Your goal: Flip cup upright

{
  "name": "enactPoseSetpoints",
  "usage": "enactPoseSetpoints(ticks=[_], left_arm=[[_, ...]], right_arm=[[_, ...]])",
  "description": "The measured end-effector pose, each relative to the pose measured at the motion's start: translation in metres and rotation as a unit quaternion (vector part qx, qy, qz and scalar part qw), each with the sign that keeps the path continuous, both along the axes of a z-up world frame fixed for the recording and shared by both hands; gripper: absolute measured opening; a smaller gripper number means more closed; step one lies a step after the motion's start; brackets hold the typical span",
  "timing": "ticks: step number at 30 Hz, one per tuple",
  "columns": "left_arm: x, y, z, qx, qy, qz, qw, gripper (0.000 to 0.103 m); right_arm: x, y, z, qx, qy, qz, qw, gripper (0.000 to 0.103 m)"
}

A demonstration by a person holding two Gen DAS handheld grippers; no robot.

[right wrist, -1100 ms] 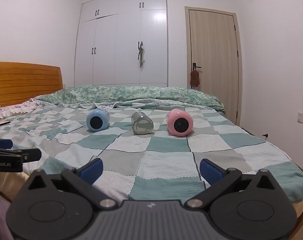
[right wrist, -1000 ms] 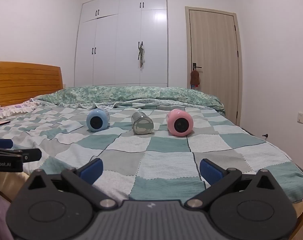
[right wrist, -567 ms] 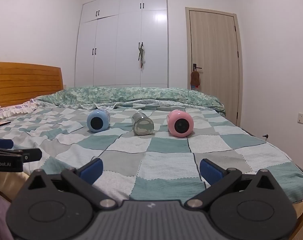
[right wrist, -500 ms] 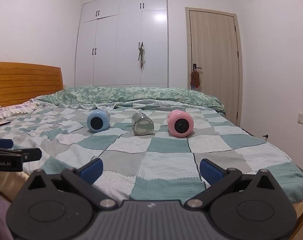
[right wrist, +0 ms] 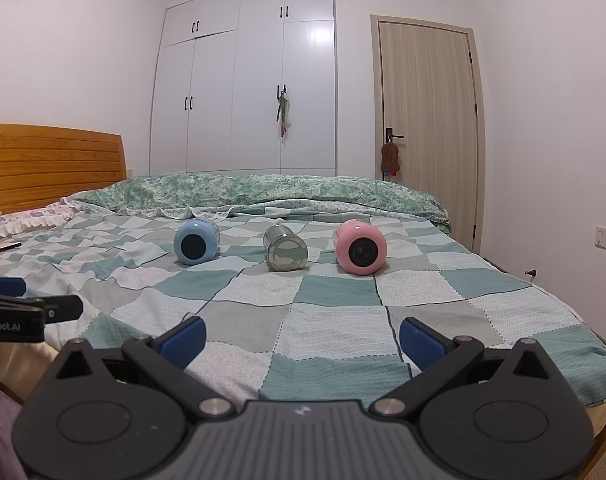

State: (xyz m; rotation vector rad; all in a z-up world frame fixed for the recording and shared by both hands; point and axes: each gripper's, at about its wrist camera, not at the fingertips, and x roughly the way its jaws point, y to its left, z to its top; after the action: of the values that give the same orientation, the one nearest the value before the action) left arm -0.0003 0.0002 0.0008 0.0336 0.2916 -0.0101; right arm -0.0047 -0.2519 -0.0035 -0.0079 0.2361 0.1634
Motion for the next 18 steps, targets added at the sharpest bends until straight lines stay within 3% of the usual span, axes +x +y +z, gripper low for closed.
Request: enactPoseSetpoints(ticks=[18], left_arm=[[-0.0013,-0.0017,0.0037,-0.001,-0.002,-0.001,1.0,0.103]], right_arm=[[0.0007,-0.0014,0.0001,0.0,0.0,0.0,1.0,0.103]])
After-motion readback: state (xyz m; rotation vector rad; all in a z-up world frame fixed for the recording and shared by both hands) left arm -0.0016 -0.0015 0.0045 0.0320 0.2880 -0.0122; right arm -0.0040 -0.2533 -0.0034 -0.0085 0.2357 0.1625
